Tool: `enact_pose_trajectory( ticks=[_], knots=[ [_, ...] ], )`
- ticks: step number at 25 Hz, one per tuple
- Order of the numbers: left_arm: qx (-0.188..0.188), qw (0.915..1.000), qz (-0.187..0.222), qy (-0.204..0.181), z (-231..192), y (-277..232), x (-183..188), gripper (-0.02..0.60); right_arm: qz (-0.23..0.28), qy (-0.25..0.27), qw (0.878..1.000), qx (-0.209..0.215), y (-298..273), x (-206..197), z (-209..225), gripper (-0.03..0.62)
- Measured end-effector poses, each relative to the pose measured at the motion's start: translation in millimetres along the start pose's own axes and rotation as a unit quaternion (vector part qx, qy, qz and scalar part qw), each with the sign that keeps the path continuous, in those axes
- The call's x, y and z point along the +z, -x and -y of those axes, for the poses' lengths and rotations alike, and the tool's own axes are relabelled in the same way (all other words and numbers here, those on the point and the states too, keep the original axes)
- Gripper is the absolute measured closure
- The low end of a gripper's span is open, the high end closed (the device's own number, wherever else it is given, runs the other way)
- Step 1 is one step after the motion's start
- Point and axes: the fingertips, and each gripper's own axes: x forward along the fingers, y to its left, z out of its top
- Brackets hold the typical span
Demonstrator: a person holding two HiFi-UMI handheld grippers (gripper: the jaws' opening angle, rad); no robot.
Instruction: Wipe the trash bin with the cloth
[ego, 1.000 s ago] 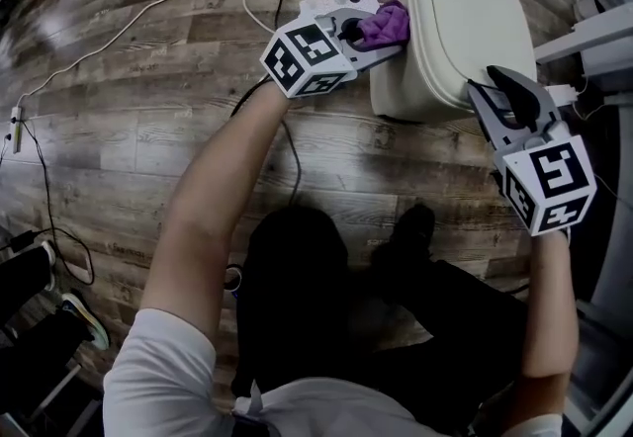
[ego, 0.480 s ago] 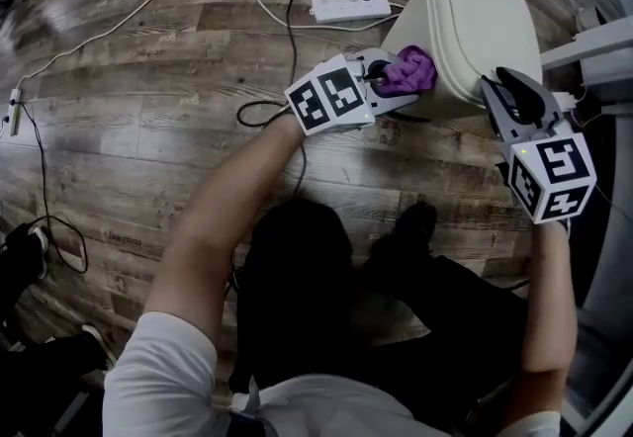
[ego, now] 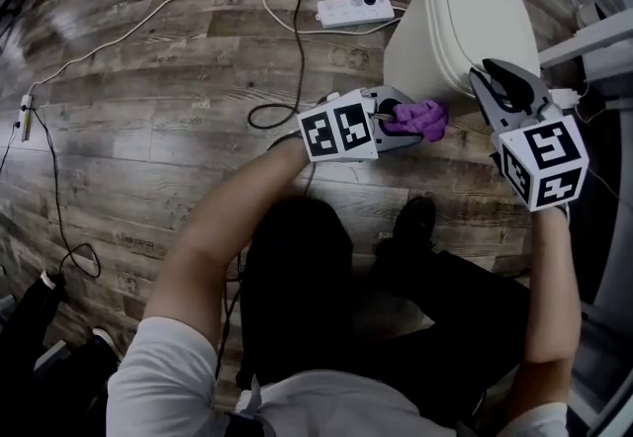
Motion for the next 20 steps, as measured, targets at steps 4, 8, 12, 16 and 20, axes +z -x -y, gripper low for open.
enact_pose_trajectory(
  ticks=[4, 8, 12, 16, 20],
  knots=[
    [0.025, 0.9994, -0.001, 0.024, -13.3, 27.8, -13.9, 0.471, 0.041, -0.073, 0.996, 0.019, 11.4, 27.4, 10.5, 0.500],
    [0.080, 0.9945, 0.002, 0.068, -53.7, 49.6, -32.5, 0.471, 0.069, -0.060, 0.996, 0.016, 7.4, 39.3, 37.2, 0.500],
    [0.140, 0.9833, 0.008, 0.116, -97.3, 58.3, -53.1, 0.471, 0.090, -0.056, 0.994, -0.004, -16.6, 25.6, 63.9, 0.500],
    [0.179, 0.9737, 0.002, 0.141, -131.6, 59.4, -75.3, 0.471, 0.092, -0.097, 0.991, -0.002, -34.0, 17.8, 90.0, 0.539],
    [0.208, 0.9646, -0.001, 0.162, -163.7, 57.2, -91.3, 0.471, 0.078, -0.072, 0.994, -0.009, -32.6, 21.6, 106.3, 0.539]
  ],
)
